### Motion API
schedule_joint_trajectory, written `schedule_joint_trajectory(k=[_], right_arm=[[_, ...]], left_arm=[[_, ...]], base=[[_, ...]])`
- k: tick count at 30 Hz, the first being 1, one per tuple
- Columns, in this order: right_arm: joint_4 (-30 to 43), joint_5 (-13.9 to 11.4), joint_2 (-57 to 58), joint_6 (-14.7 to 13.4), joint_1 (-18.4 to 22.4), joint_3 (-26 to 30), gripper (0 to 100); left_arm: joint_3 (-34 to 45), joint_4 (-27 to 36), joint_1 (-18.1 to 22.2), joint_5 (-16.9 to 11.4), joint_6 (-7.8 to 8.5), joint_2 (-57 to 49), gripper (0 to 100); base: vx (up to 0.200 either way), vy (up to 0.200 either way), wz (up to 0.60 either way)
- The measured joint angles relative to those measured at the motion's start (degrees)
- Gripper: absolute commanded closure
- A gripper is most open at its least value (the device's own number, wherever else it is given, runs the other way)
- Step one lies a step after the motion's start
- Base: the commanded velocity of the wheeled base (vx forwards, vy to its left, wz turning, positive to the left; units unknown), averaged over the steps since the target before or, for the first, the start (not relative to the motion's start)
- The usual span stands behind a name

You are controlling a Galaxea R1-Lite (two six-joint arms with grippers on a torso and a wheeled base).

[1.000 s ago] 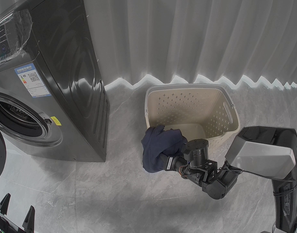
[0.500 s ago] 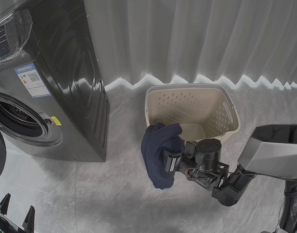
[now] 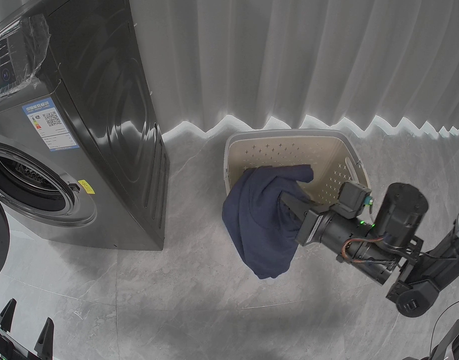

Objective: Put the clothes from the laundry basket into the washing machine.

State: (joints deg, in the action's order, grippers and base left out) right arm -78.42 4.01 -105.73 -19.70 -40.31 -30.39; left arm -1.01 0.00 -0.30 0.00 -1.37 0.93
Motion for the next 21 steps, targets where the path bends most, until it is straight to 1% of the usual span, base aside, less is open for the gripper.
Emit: schedule_joint_trajectory(k=[2,6,12,21], right_arm=[[-0.2,-0.8,3.0,0.2,0.0,0.3,100],[0.2,-1.5,8.0,0.6,-0.2,0.5,100],[3.0,-2.4,15.3,3.6,-0.6,0.3,100],[3.2,-2.5,20.0,3.9,-0.5,0.7,100]], left_arm=[[0.0,0.0,0.0,0.0,0.00,0.0,0],[0.0,0.0,0.0,0.0,0.02,0.0,0],[0.0,0.0,0.0,0.0,0.02,0.0,0],[0.0,0.0,0.0,0.0,0.02,0.0,0]], base=[[0.000,0.000,0.00],[0.000,0.000,0.00],[0.000,0.000,0.00],[0.000,0.000,0.00]])
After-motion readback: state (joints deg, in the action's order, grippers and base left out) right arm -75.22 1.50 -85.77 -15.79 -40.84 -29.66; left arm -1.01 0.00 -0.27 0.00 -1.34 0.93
